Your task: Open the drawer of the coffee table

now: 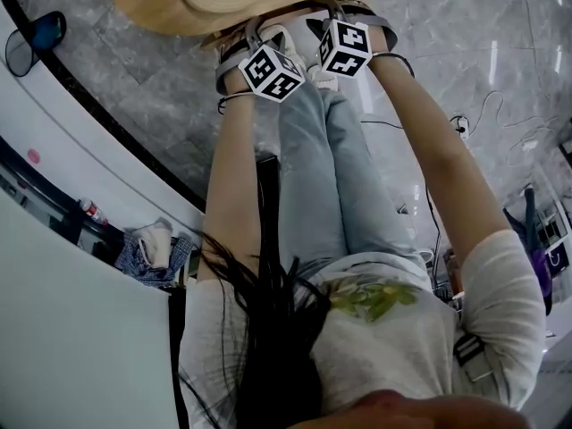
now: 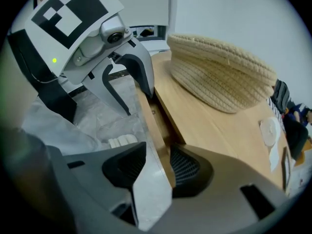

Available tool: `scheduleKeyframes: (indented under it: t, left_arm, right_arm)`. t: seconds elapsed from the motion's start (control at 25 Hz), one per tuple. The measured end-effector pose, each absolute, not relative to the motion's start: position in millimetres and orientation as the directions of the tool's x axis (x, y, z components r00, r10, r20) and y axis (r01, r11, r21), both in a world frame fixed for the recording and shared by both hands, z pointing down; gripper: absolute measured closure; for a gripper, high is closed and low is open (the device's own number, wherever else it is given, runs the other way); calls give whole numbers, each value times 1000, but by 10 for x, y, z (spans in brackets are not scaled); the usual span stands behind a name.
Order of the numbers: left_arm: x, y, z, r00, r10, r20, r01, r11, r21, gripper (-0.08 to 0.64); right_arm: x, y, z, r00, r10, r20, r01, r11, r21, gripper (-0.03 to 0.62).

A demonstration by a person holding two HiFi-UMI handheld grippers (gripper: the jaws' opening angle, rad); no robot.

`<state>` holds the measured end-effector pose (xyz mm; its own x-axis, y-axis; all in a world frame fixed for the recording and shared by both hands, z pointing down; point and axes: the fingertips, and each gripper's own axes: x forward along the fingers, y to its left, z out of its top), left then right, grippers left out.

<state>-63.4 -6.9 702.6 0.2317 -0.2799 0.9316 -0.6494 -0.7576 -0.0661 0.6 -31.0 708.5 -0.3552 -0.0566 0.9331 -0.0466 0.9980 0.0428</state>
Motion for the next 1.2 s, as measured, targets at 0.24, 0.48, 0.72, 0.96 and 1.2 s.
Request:
scheduleKeyframes:
  t: [0.24, 0.48, 0.72, 0.96, 1.2]
  left_arm:
    - [-673, -110, 7016, 219, -327, 919, -652, -750, -112, 390]
    - [-716, -156, 7024, 167, -359, 918, -643, -746, -175, 448]
    - [-721, -142, 7034, 201, -329, 923, -644, -754, -128, 454]
    - [-712, -133, 7049, 229, -281, 932, -632, -771, -78, 460]
    - [-724, -122, 7027, 256, -253, 933, -649, -760, -29, 459]
  right_arm:
    - [44, -363, 7117, -326, -134, 936, 39, 987, 155, 478]
    - [47, -367, 7146, -318, -152, 936, 54, 983, 178, 489]
    - [47, -358, 7137, -353, -98, 931, 14, 994, 110, 492]
    - [56, -358, 7158, -334, -80, 939, -9, 997, 81, 492]
    - [43, -347, 7131, -336, -52, 940, 14, 998, 61, 495]
